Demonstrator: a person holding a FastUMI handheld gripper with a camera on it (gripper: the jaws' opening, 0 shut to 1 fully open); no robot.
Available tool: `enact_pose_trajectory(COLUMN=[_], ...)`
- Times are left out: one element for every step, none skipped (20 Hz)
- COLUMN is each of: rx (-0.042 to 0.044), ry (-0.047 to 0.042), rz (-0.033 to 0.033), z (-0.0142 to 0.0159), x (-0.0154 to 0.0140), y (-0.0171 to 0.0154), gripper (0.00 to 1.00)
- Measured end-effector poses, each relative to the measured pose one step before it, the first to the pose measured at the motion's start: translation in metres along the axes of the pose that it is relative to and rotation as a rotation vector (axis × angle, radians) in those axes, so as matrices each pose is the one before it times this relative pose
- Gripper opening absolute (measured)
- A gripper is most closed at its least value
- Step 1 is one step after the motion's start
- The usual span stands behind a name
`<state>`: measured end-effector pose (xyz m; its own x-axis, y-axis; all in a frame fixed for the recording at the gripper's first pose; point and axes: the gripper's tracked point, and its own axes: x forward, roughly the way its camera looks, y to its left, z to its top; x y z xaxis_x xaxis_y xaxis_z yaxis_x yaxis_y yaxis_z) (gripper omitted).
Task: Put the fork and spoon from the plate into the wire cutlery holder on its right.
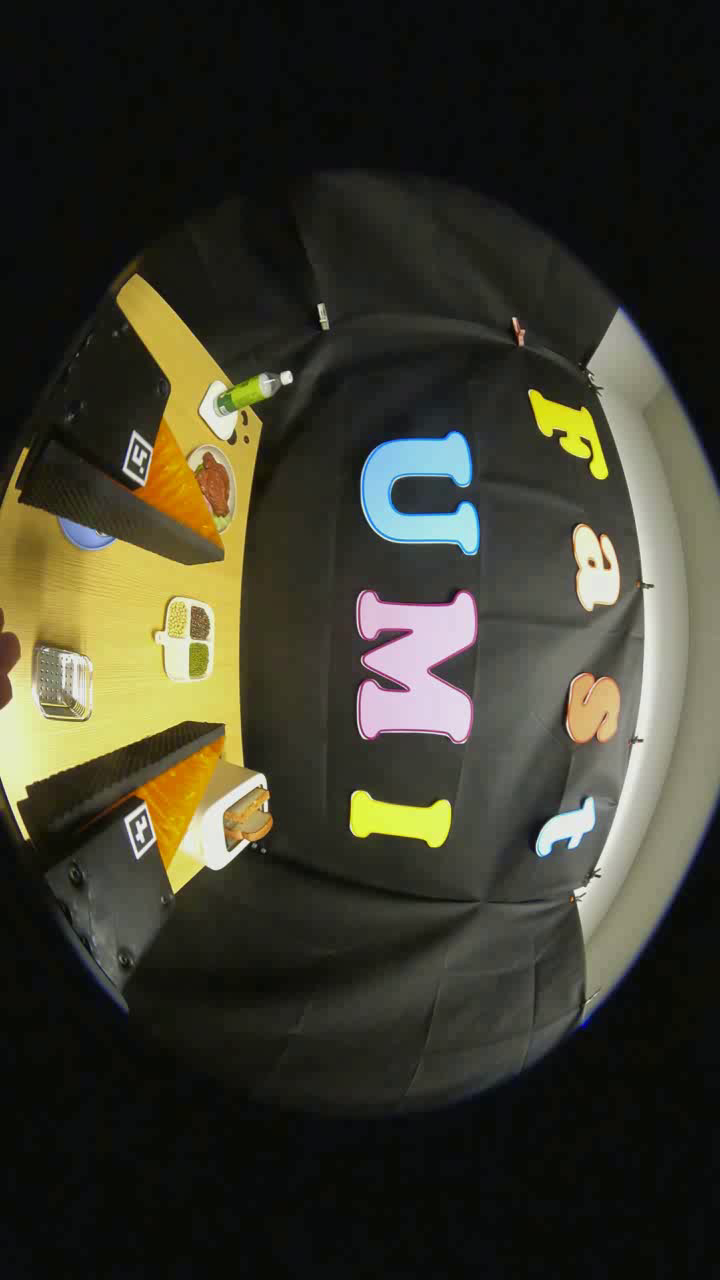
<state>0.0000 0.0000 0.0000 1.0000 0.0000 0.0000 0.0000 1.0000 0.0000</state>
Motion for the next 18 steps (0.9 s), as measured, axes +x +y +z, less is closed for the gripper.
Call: enact_pose_trajectory(rx=[-0.00327,-0.00325,-0.00353,-0.00271,-0.00153,-0.00100,0.00031,0.00025,-0.00063,-0.00074,-0.00105,-0.00102,0.00045,0.00008,0.00072,0.00188,0.00109,-0.00152], ry=[0.00639,0.00623,0.00539,0.00393,0.00284,0.00478,0.00636,0.00685,0.00687,0.00800,0.00428,0.00323,0.00132,0.00483,0.00710,0.00864,0.00578,0.00662], rz=[0.00376,0.00622,0.00481,0.00335,0.00542,0.00334,0.00422,0.00451,0.00356,0.00386,0.00185,0.00036,0.00166,0.00262,0.00375,0.00354,0.00483,0.00245], z=[-0.00094,-0.00119,-0.00111,-0.00208,-0.00096,-0.00203,-0.00193,-0.00248,-0.00205,-0.00308,-0.00132,-0.00138,-0.00112,-0.00262,-0.00363,-0.00251,-0.00292,-0.00268], x=[0.00090,0.00110,0.00051,0.00034,0.00030,0.00036,0.00016,0.00017,-0.00004,0.00039,-0.00009,-0.00004,-0.00013,0.00064,0.00084,0.00128,0.00118,0.00127], y=[0.00098,0.00177,0.00169,0.00124,0.00116,0.00146,0.00044,0.00100,0.00101,0.00094,-0.00006,0.00019,0.00092,0.00123,0.00228,0.00237,0.00310,0.00261], gripper=[0.98,0.98,0.98,0.98,0.98,0.98,0.98,0.98,0.98,0.98,0.98,0.98,0.98,0.98,0.98,0.98,0.98,0.98])
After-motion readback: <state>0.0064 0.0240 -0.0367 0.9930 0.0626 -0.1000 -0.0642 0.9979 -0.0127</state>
